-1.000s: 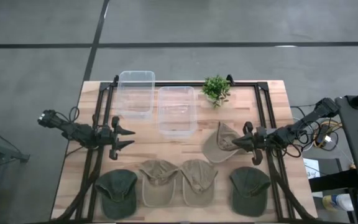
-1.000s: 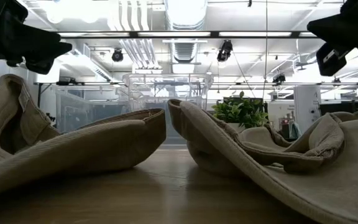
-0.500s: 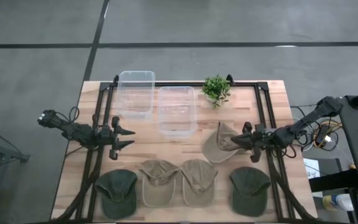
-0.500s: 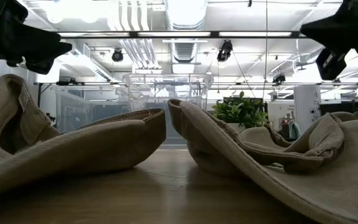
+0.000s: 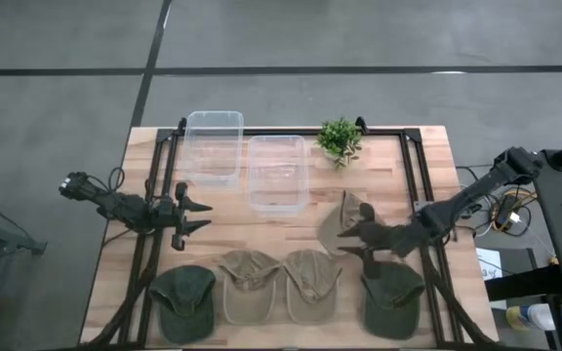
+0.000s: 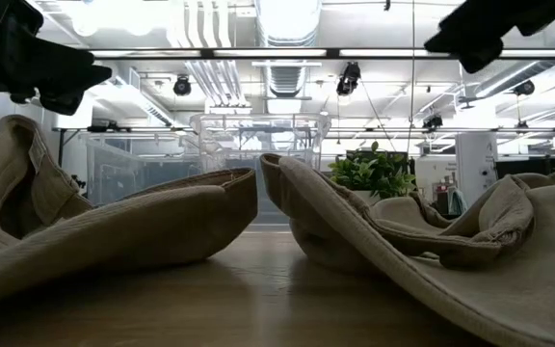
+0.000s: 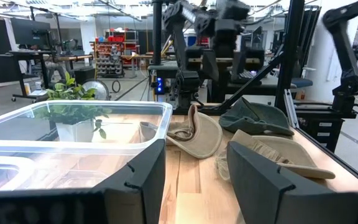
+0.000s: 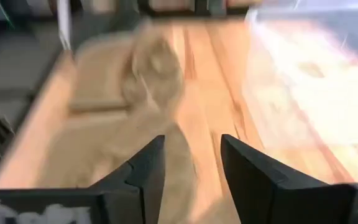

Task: Pick & Place hat
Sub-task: Put the top brown cap into the right transparent bin

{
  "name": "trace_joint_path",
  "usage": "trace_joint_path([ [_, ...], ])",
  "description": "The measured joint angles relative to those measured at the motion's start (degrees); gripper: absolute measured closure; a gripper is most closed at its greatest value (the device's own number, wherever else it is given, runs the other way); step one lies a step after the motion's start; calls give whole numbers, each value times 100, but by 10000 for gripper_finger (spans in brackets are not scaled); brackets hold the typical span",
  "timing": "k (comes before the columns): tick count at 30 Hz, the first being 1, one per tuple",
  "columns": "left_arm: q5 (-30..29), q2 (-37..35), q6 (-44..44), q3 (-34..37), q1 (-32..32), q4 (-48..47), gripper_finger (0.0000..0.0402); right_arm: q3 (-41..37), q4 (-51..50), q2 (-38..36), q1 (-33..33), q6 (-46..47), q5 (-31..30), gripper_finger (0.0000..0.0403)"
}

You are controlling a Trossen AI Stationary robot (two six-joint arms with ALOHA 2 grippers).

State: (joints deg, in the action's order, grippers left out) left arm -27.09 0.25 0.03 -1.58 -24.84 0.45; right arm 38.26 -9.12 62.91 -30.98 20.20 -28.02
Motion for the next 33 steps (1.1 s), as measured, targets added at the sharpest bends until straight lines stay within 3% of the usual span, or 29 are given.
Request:
trace_joint_path([
  [10, 2, 0, -2, 0, 0, 0, 237, 2627, -4135, 2323, -3, 238, 467, 258],
  [17, 1, 0, 0, 0, 2, 1, 237, 3576, -6043, 3755, -13, 183, 757, 268],
  [23, 1, 0, -1, 0, 1, 1, 237, 3816, -6472, 4544, -13, -181, 795, 270],
  [33, 1, 0, 0, 0, 1, 18, 237, 3734, -6457, 5221, 83, -581, 840, 289],
])
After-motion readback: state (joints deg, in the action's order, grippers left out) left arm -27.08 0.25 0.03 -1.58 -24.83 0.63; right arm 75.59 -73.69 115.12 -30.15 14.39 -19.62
